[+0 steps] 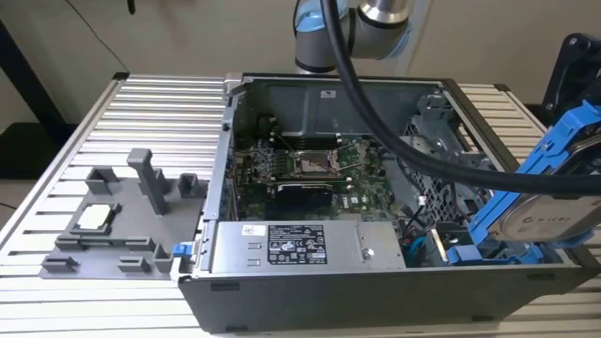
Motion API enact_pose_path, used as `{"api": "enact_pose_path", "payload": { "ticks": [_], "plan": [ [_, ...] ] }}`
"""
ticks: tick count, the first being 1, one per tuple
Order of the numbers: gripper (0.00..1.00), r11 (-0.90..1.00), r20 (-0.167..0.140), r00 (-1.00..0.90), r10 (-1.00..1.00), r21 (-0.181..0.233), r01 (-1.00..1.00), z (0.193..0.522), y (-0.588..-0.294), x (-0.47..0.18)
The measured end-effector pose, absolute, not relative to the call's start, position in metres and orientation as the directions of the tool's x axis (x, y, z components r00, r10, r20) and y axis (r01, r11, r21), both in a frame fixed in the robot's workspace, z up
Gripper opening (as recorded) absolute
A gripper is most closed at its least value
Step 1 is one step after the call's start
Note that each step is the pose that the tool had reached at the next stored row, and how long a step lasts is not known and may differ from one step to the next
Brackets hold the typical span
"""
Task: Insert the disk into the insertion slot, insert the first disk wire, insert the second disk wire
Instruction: 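Insert the disk into the insertion slot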
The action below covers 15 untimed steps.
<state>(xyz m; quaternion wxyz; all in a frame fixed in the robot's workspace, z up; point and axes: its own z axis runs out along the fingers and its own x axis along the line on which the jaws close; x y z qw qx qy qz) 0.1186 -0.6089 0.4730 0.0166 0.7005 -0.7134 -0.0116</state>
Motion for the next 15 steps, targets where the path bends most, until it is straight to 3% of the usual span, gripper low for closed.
{"api": "enact_pose_path", "payload": {
  "ticks": [15],
  "plan": [
    [0.33,0.019,0.011,-0.018,-1.0,0.04,-0.999,0.4685,-0.6089,0.1186]
  ]
}}
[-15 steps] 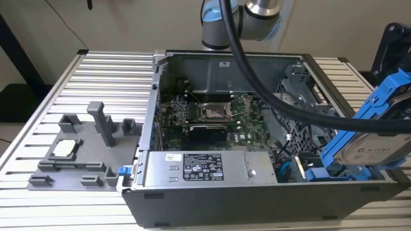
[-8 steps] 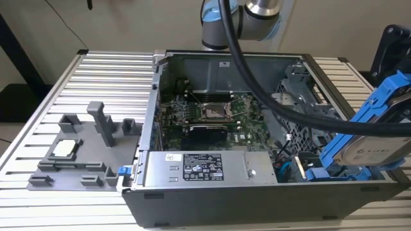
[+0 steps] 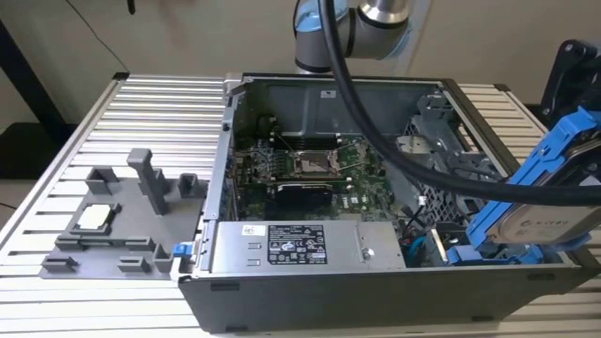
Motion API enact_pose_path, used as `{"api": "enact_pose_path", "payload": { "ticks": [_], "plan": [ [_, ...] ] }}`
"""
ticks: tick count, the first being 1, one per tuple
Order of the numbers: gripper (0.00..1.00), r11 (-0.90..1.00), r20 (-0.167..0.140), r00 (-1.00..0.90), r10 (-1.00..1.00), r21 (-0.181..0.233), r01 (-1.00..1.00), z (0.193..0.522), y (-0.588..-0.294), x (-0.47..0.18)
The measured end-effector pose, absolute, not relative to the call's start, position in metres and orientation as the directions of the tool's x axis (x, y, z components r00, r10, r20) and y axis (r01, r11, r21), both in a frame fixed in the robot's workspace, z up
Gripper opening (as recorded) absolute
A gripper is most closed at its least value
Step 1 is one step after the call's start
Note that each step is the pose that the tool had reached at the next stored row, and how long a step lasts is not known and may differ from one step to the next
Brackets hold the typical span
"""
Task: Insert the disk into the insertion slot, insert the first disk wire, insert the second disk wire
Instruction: 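Insert the disk into the insertion slot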
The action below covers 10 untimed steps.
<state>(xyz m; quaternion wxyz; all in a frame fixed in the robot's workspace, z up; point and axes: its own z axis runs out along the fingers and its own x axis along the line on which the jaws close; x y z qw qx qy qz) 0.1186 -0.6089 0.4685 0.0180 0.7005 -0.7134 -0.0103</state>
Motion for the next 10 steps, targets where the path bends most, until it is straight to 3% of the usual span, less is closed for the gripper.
{"api": "enact_pose_path", "payload": {
  "ticks": [10],
  "plan": [
    [0.33,0.019,0.016,-0.018,-1.0,0.04,-0.999,0.4618,-0.6081,0.1185]
  ]
}}
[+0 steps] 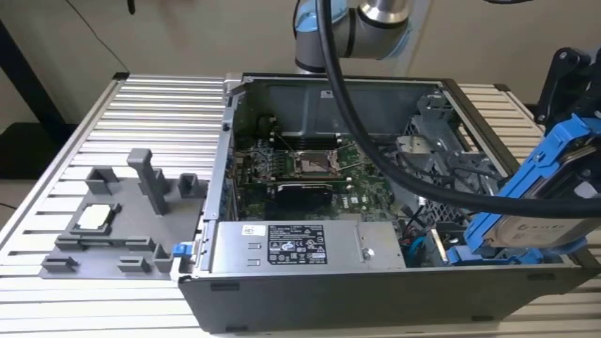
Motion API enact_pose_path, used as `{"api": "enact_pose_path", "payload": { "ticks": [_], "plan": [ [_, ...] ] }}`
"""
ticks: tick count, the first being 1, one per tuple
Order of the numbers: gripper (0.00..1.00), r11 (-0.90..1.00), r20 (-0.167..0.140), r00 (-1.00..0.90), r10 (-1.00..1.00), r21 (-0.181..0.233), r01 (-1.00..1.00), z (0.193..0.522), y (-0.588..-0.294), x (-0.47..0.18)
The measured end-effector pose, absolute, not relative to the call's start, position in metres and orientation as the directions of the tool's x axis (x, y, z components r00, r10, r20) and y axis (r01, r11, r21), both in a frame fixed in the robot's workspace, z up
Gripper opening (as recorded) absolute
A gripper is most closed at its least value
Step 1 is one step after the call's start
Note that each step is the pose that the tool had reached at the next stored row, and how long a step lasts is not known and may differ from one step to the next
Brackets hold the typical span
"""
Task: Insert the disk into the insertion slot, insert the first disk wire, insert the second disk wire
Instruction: 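Insert the disk into the insertion slot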
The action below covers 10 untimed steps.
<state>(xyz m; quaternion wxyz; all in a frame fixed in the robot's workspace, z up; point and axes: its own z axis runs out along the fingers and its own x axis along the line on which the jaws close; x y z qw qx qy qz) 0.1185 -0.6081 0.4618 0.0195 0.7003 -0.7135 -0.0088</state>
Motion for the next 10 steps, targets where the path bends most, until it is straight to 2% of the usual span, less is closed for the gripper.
{"api": "enact_pose_path", "payload": {
  "ticks": [10],
  "plan": [
    [0.33,0.019,0.016,-0.018,-1.0,0.04,-0.999,0.449,-0.585,0.118]
  ]
}}
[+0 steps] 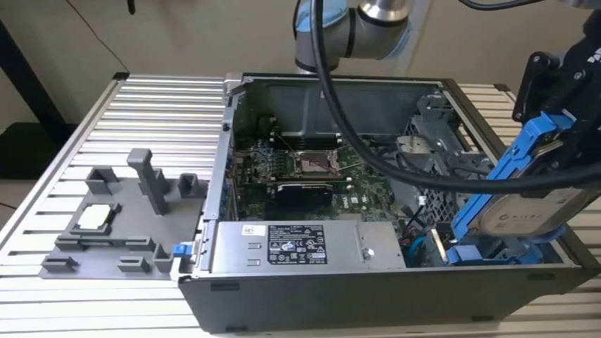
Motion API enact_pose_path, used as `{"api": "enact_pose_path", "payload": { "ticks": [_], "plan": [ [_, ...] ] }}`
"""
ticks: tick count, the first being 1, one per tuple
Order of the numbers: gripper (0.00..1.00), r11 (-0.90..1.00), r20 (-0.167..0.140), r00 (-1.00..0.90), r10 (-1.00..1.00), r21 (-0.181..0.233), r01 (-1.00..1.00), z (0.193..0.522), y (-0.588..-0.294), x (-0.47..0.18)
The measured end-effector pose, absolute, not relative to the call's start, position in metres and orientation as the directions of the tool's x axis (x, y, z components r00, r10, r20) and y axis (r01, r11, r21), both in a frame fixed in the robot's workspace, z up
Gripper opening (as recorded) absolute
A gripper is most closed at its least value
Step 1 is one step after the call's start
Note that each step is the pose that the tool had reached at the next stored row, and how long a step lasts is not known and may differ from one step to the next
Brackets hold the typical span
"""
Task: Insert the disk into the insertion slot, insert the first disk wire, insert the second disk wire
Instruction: 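Insert the disk into the insertion slot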
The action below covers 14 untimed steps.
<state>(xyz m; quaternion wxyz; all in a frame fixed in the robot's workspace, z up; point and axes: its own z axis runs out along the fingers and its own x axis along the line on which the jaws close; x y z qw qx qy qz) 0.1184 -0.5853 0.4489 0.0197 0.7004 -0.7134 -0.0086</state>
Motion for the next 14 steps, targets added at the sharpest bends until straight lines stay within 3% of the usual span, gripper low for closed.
{"api": "enact_pose_path", "payload": {
  "ticks": [14],
  "plan": [
    [0.33,0.018,0.005,-0.018,-1.0,0.04,-0.999,0.426,-0.576,0.122]
  ]
}}
